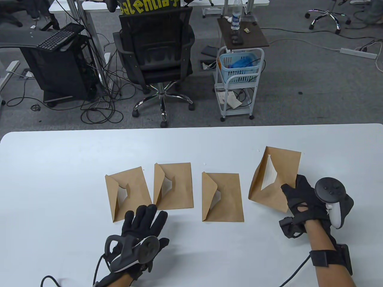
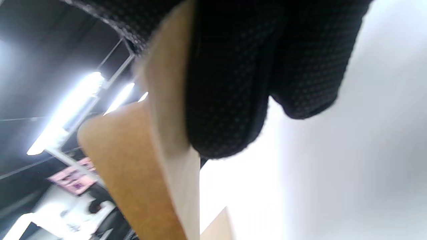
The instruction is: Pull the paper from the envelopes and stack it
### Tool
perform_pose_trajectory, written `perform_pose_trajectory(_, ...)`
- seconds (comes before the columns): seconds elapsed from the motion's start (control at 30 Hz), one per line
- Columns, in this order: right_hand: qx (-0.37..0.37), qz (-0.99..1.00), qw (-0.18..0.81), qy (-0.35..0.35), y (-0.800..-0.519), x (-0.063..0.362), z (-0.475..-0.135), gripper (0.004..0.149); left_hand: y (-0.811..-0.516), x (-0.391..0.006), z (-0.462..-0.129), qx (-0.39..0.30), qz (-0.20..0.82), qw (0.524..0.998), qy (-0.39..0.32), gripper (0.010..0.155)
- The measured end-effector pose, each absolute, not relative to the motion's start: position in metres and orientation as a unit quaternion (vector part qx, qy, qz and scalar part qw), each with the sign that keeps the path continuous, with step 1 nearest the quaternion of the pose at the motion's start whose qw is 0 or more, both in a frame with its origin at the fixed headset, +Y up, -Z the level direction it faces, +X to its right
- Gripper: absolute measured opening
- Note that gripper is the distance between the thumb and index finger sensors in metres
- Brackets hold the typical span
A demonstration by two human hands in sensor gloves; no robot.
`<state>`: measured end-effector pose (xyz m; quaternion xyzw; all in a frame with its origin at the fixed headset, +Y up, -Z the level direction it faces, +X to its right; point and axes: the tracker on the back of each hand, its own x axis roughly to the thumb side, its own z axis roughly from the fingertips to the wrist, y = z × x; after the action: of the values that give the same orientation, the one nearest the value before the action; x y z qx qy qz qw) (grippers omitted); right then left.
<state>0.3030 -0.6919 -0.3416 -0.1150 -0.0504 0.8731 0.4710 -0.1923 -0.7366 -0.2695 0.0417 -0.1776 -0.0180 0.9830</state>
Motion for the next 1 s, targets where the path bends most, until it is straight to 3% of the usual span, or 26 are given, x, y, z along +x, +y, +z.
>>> perform_pose_trajectory(0.17,-0.007,0.843,0.537,-0.042,-0.691,0.273,-0.321,0.045,-0.736,-0.187,-0.267,0.047,-0.019,0.981,-0.188,0.076)
perform_pose_trajectory(0.37,0.061,0.821,0.567,0.013,-0.708,0.233,-0.302,0.055,-0.732,-0.174,-0.261,0.067,-0.007,0.975,-0.214,0.076)
perform_pose_trajectory(0.47,0.076,0.824,0.560,0.049,-0.720,0.219,-0.298,0.054,-0.731,-0.164,-0.259,0.068,-0.003,0.971,-0.228,0.077)
perform_pose_trajectory(0.83,0.101,0.866,0.487,0.048,-0.724,0.195,-0.290,0.051,-0.698,-0.118,-0.262,0.096,0.014,0.956,-0.276,0.079)
perform_pose_trajectory(1.0,0.111,0.874,0.470,0.048,-0.725,0.189,-0.284,0.050,-0.697,-0.089,-0.259,0.117,0.021,0.944,-0.307,0.067)
